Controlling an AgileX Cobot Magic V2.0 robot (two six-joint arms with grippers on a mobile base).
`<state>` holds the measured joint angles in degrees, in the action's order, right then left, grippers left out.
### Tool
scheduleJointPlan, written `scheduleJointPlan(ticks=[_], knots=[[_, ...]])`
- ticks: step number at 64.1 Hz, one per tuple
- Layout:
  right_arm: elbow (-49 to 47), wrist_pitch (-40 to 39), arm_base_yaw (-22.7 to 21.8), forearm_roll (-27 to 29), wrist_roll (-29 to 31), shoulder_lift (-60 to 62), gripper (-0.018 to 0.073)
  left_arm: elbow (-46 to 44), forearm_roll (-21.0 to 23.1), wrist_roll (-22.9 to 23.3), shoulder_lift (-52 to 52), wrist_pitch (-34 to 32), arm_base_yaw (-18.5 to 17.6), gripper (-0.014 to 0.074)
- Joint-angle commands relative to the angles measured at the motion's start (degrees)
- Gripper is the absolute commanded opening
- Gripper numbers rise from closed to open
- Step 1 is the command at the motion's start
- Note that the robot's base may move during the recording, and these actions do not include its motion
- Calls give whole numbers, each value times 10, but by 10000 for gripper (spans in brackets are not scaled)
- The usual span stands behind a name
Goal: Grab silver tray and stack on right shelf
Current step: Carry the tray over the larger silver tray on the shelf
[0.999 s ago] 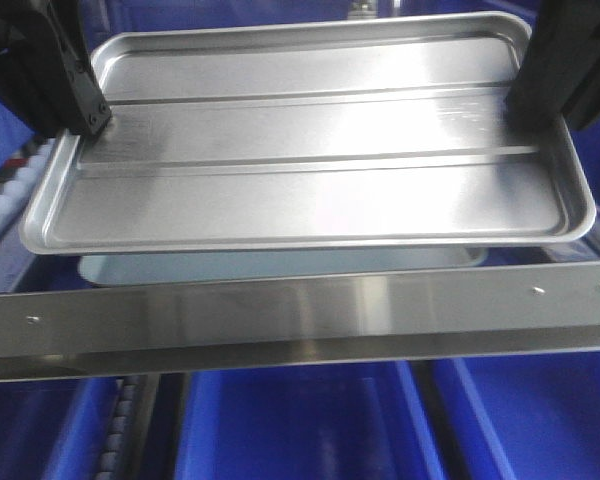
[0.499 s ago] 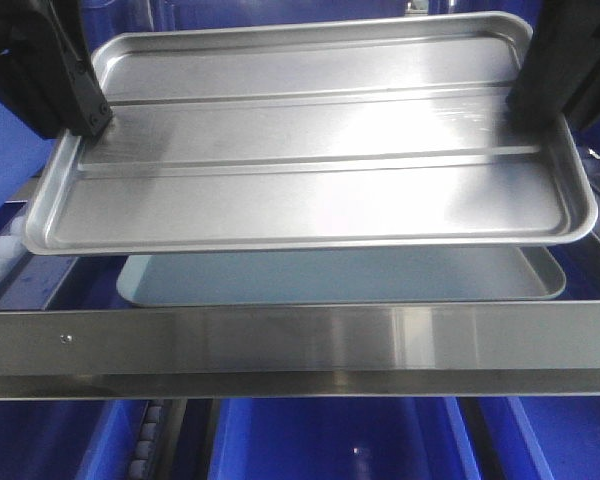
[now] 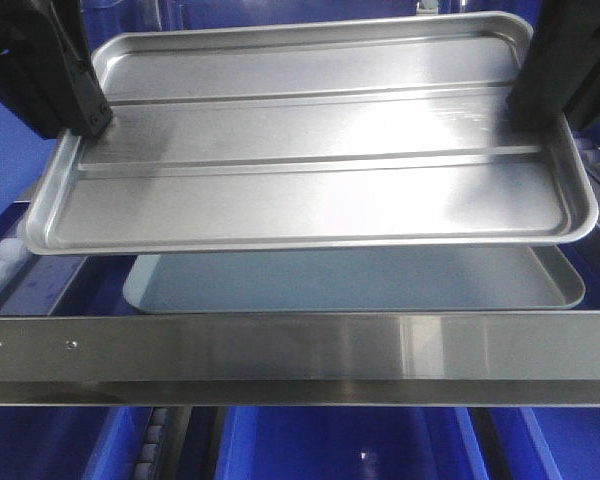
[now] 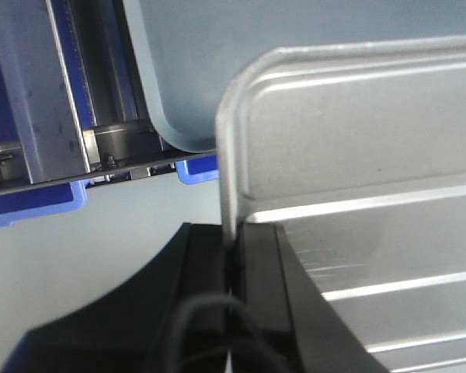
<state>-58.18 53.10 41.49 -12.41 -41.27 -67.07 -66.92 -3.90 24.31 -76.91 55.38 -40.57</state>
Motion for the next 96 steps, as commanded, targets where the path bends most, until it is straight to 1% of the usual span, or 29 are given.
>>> scheduleJointPlan(ticks=[1,61,70,78,82,87,92,96], knots=[[-17,-32,-3,-25,12,15,56,-16,-6,-14,16,-3,-4,-102],[-17,-32,-3,-25,12,15,57,-16,-6,-14,16,-5,-4,-102],[-17,-66,-3,-25,12,14,57,-18,-6,-14,16,-8,-4,-102],[-17,-79,-3,-27,13,14,57,-32,-6,-20,16,-16,-4,-102],[-19,-79,-3,-28,19,14,57,-46,-15,-20,16,-19,-4,-102],[-26,-74,-5,-35,23,14,57,-66,-38,-20,16,-26,-4,-102],[-41,-62,-16,-40,24,9,57,-86,-46,-20,8,-36,-4,-102],[-54,-49,-34,-45,31,1,57,-105,-47,-20,-7,-36,-4,-102]])
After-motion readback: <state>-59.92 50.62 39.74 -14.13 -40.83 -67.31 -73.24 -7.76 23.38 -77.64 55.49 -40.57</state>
